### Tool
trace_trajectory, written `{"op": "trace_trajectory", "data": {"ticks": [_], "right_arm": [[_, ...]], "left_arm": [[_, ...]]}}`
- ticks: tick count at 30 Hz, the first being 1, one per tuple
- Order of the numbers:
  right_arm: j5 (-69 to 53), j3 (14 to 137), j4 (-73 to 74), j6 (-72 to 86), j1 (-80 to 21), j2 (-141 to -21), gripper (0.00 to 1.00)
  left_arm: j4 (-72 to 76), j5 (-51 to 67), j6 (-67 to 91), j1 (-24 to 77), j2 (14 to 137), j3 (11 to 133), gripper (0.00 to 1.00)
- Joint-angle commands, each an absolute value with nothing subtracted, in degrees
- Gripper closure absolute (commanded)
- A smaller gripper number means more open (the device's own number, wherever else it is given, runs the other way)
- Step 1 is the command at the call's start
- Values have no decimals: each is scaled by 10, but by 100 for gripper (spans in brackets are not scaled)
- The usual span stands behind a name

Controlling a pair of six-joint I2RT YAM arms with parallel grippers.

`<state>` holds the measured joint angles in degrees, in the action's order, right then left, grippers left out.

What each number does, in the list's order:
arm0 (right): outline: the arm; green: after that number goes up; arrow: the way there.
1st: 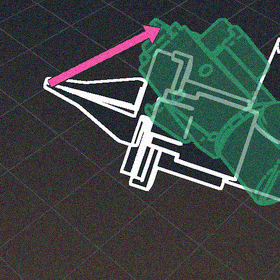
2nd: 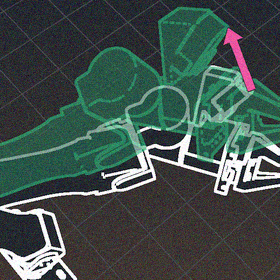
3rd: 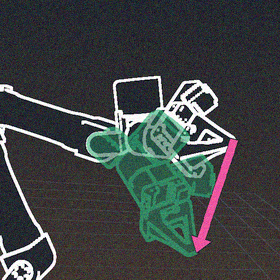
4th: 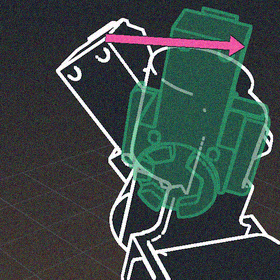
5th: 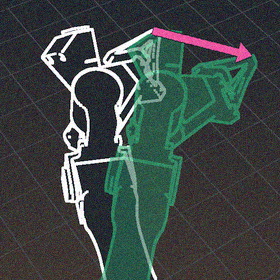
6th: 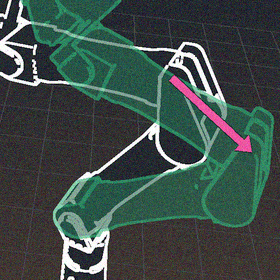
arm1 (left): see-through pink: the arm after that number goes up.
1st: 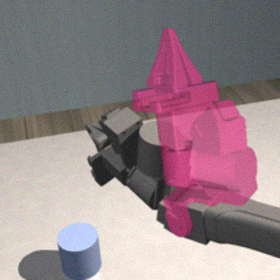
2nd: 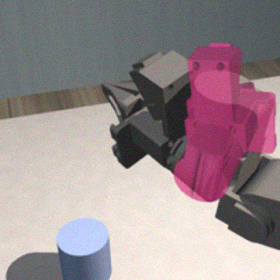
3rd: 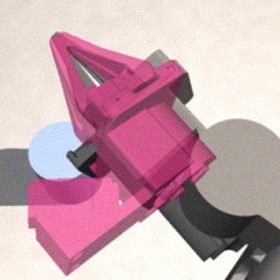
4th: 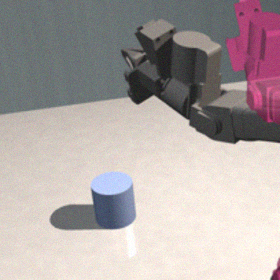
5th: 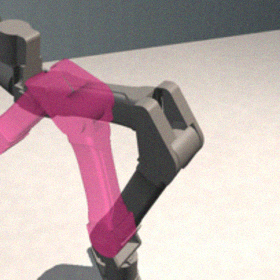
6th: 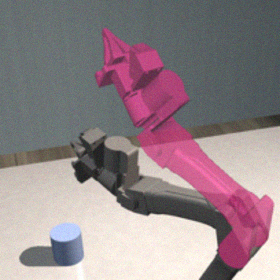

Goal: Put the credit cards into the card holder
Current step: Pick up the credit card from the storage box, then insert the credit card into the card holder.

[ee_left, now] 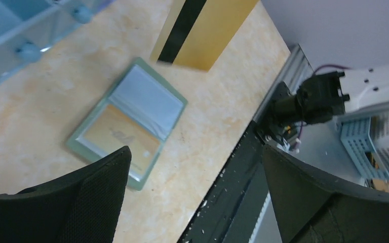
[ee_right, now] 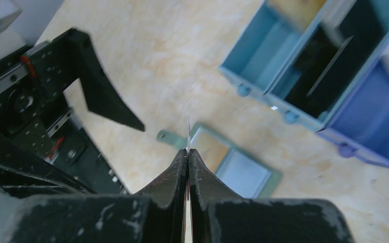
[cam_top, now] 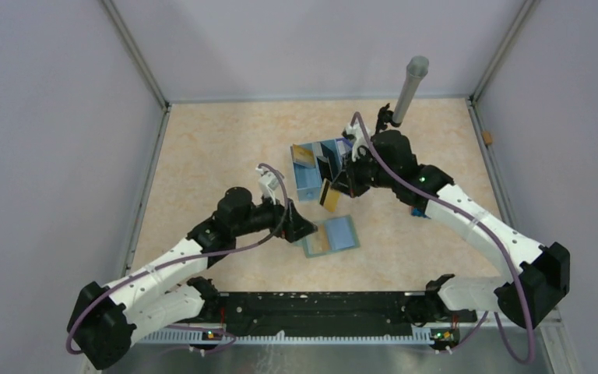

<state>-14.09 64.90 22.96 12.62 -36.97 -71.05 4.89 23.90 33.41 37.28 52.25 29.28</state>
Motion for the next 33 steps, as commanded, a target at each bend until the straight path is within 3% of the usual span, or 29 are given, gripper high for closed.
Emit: {"op": "trace_trajectory", "data": {"ticks": [1, 7, 13, 15, 17, 19, 22, 23, 26, 28, 30, 33], "right_arm": [[-355, 618, 255, 117, -371, -684, 100], [-452, 587, 248, 107, -371, -675, 100], [-528, 576, 213, 110, -371, -684, 100], [-527, 579, 217, 109, -371, -691, 100], [-518, 581, 223, 105, -371, -695, 100], [-502, 577, 217, 113, -371, -696, 100], [-477, 568, 193, 137, -371, -696, 100], [-470, 559, 178, 150, -371, -694, 95], [-450, 531, 129, 190, -371, -678, 58], [-432, 511, 97, 218, -371, -663, 42], [-428, 486, 56, 251, -371, -647, 36], [-428, 449, -14, 299, -371, -631, 38]], "left_arm": [[90, 266, 301, 423, 551, 329, 1], [123, 315, 310, 447, 572, 322, 4], [159, 362, 339, 475, 589, 307, 30], [191, 375, 365, 478, 588, 294, 44], [240, 390, 396, 480, 586, 274, 76], [291, 398, 421, 481, 585, 254, 98], [318, 386, 440, 481, 578, 233, 100], [322, 375, 445, 481, 575, 227, 100], [346, 344, 464, 481, 559, 208, 100], [365, 321, 474, 481, 544, 194, 100], [373, 292, 482, 481, 529, 185, 100], [380, 270, 489, 481, 512, 179, 100]]}}
